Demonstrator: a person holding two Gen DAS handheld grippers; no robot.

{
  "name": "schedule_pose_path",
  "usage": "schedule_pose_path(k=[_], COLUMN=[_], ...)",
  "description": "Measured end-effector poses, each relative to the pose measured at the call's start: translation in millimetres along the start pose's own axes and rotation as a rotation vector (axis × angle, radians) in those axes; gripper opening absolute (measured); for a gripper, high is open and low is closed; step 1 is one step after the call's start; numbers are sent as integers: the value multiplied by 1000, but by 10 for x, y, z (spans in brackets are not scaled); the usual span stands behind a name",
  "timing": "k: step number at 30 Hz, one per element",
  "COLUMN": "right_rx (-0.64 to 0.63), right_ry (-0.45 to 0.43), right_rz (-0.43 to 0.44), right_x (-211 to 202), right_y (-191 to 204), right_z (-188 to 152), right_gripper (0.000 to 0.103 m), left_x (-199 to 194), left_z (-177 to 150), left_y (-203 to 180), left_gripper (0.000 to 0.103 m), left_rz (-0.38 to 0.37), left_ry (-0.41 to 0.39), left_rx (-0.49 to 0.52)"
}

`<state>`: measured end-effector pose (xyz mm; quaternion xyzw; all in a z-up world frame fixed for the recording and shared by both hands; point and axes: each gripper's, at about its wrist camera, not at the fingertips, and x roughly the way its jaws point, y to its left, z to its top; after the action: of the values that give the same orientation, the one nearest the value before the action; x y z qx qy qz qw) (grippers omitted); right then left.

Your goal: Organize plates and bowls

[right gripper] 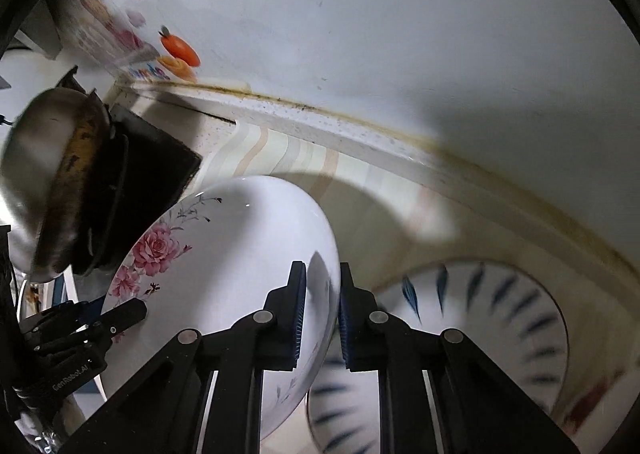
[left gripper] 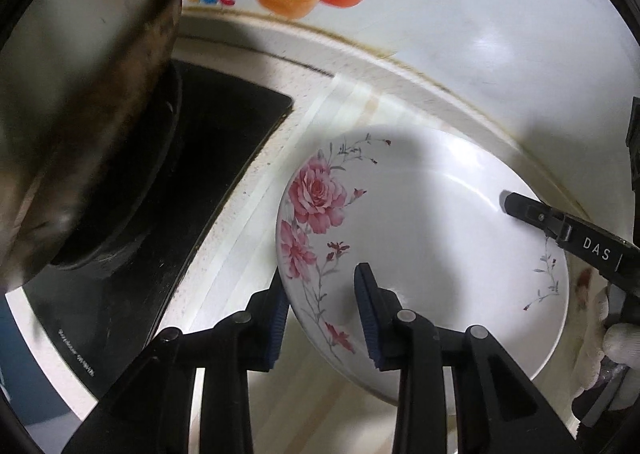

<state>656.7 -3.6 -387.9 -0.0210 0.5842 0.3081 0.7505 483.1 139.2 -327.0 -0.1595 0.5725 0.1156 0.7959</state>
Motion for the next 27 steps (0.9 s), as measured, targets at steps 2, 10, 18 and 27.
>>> schedule_pose_path(k=[2,10,18,27], right_rx=[21,104,227,332], right_ry=[-22,-104,-159,-172], right_rz=[-1,-31,-80,-109], right_x=[-194,-1026,-1678,-1998], right_y=[8,-61,-190,-374], right_z=[-129,-830,-1751,-2793], right_gripper=[17,16,16,16], left_x=[-145,-579,-926,-996], left_z=[-33,-430,-947,-1439], left_y=[-11,-264,-585,-840], left_gripper=[30,30,30,30], left_rz=[-15,-104,-176,-193], left_ry=[-6,-9,-6,33], left_rx=[19,135,261,396])
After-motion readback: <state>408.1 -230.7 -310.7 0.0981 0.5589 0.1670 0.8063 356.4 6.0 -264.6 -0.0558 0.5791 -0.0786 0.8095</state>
